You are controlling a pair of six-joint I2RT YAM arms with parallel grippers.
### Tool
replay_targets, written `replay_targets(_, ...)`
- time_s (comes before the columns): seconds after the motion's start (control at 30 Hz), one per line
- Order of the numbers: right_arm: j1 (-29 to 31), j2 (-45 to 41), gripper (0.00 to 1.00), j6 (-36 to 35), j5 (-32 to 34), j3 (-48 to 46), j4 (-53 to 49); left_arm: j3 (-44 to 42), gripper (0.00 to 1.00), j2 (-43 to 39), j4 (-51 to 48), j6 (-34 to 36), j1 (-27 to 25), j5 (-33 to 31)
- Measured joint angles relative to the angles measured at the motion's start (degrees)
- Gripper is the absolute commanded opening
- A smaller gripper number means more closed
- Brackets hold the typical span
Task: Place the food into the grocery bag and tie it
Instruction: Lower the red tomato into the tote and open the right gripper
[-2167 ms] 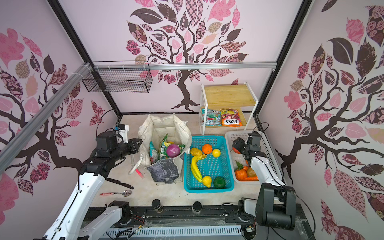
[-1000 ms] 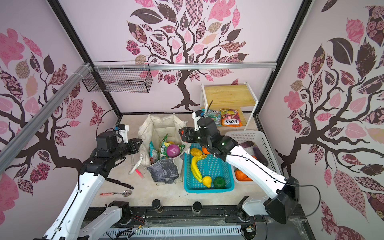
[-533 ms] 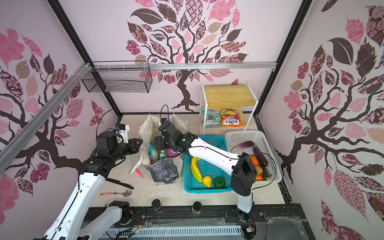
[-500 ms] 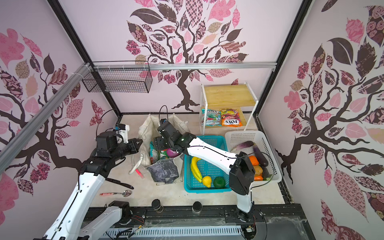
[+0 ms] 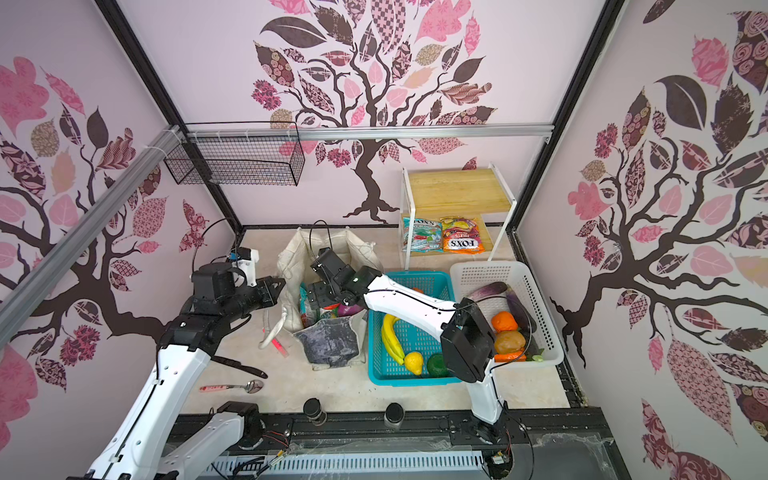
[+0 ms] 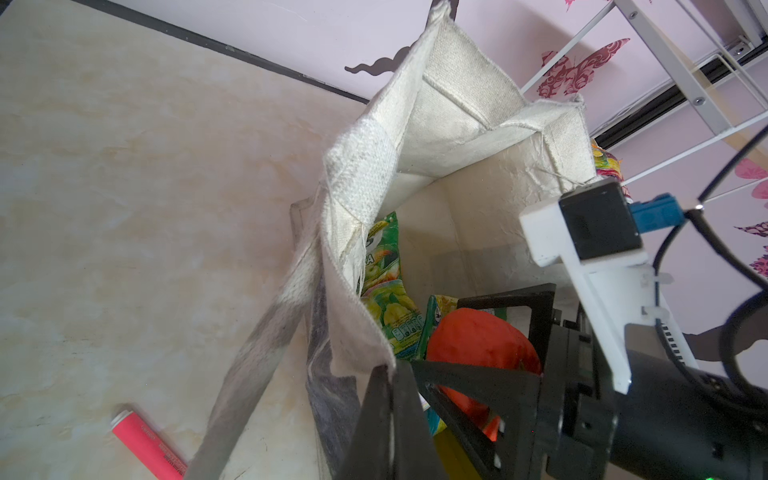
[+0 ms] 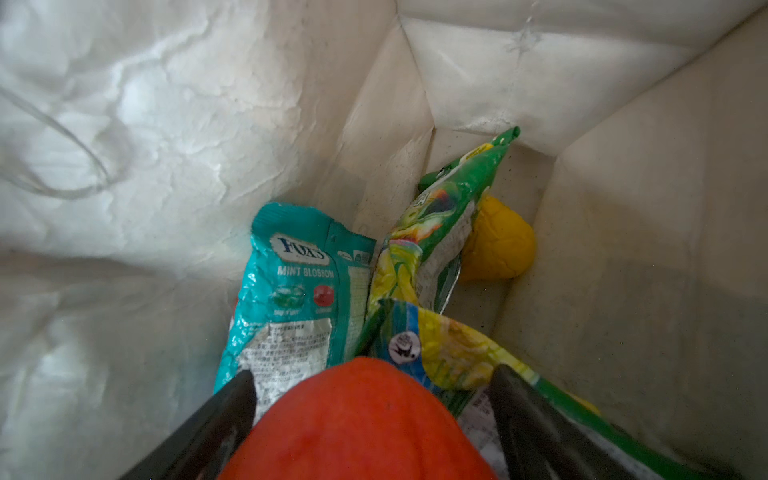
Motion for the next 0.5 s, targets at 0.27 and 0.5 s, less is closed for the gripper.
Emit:
replay_targets(0.27,0.0,-2.99,1.0,0.04,0.63,-1.77,1.03,0.0,0.0,0.0,-0.02,-0.02,0.0,-0.04)
replay_targets(0.5,0.0,-16.74,1.0,1.33,0.57,-11.34,6.6,0.0,0.0,0.0,-0.02,-0.02,0.0,-0.15)
